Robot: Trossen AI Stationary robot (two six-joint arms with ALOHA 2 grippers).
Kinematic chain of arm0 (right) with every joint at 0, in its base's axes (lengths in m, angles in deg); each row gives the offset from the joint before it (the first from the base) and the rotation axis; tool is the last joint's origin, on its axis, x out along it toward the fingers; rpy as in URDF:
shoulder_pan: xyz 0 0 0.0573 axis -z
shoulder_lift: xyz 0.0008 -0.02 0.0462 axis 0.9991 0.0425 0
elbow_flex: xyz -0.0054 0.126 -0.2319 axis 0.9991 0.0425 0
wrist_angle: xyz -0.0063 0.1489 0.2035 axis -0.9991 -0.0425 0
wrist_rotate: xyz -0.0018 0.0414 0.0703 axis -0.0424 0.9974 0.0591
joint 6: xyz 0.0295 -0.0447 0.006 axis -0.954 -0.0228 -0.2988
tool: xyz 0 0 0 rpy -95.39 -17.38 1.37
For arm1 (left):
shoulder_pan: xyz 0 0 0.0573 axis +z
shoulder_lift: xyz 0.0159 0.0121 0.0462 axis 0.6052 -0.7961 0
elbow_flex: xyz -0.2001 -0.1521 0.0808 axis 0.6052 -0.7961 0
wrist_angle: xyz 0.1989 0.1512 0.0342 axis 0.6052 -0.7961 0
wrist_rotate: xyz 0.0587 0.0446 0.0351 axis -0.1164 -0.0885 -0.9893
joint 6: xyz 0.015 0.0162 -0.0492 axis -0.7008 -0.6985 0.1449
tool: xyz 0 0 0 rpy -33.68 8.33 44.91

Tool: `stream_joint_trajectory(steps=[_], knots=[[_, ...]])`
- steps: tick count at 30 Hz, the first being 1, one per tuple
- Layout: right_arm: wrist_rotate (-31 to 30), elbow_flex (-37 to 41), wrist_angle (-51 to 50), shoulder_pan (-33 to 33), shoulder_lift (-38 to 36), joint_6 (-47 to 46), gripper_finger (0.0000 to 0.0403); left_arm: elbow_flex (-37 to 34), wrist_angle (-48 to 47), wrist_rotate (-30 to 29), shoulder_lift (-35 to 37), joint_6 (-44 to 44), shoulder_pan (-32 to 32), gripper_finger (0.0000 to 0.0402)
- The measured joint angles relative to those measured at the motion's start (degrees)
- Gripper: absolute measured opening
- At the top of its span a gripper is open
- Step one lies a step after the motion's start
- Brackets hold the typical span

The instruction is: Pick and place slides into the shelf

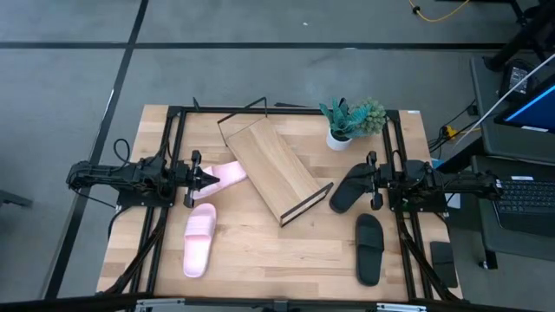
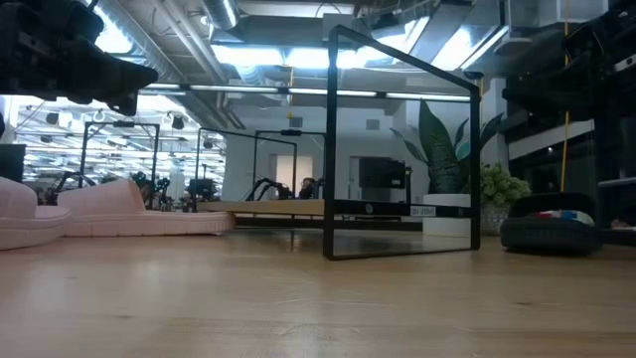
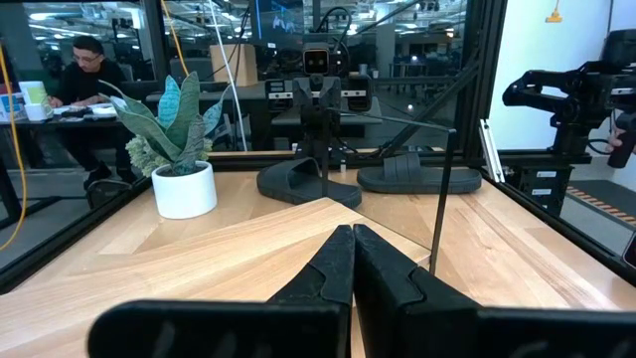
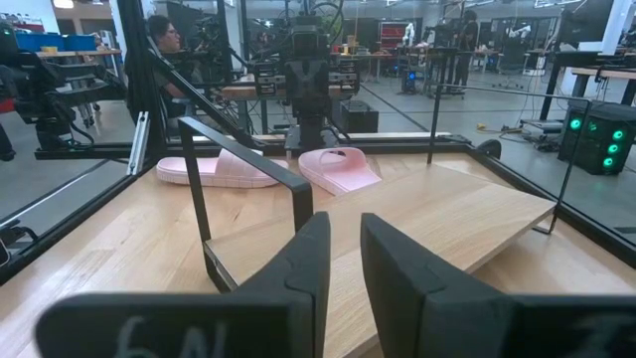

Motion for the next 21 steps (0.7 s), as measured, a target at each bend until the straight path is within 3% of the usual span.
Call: stream_joint_trajectory(steps=[21], knots=[[-0.03, 0.01, 0.45, 0.0, -0.01, -0.17, 0.0063, 0.02, 0.01, -0.01, 0.02, 0.0, -0.01, 0.0]])
